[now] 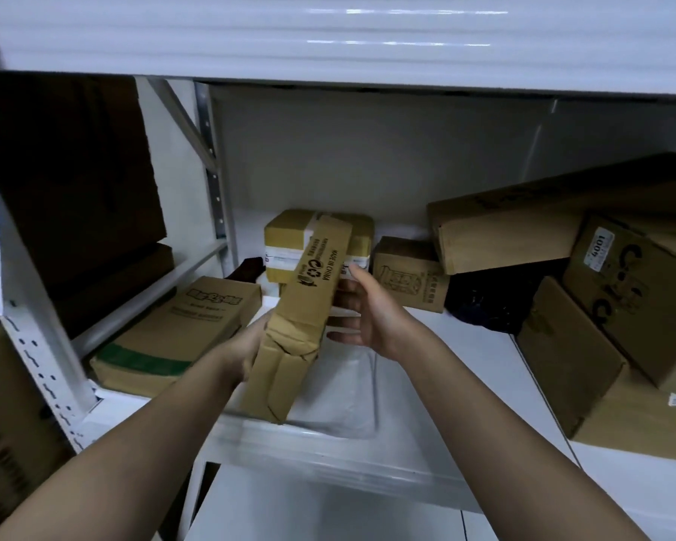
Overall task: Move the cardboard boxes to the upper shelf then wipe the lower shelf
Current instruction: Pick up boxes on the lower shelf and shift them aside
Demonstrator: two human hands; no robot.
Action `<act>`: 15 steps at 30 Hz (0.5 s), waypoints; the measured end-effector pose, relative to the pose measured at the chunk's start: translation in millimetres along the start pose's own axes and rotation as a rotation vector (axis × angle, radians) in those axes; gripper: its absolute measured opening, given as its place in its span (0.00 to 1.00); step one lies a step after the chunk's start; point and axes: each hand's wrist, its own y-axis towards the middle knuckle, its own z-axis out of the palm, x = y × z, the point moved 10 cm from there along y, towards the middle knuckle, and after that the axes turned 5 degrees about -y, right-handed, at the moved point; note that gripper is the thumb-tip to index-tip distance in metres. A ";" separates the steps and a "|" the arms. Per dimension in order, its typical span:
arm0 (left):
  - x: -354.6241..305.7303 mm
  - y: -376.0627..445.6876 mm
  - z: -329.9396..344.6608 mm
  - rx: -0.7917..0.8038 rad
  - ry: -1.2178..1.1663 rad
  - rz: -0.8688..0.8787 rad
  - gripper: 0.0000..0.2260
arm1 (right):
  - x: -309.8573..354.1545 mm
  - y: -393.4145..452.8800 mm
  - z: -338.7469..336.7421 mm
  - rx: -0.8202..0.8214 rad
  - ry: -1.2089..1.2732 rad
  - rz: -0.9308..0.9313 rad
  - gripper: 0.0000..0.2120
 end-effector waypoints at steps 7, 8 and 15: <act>-5.7 7.1 -58.9 -0.230 0.173 -0.114 0.18 | -21.6 14.0 16.6 0.064 0.120 0.090 0.36; -7.8 5.8 -66.3 -0.257 0.197 -0.123 0.17 | -24.4 15.8 19.3 0.067 0.112 0.094 0.35; -39.7 4.7 -87.6 -0.343 0.494 -0.038 0.18 | -43.0 38.2 20.5 -0.109 0.052 0.133 0.32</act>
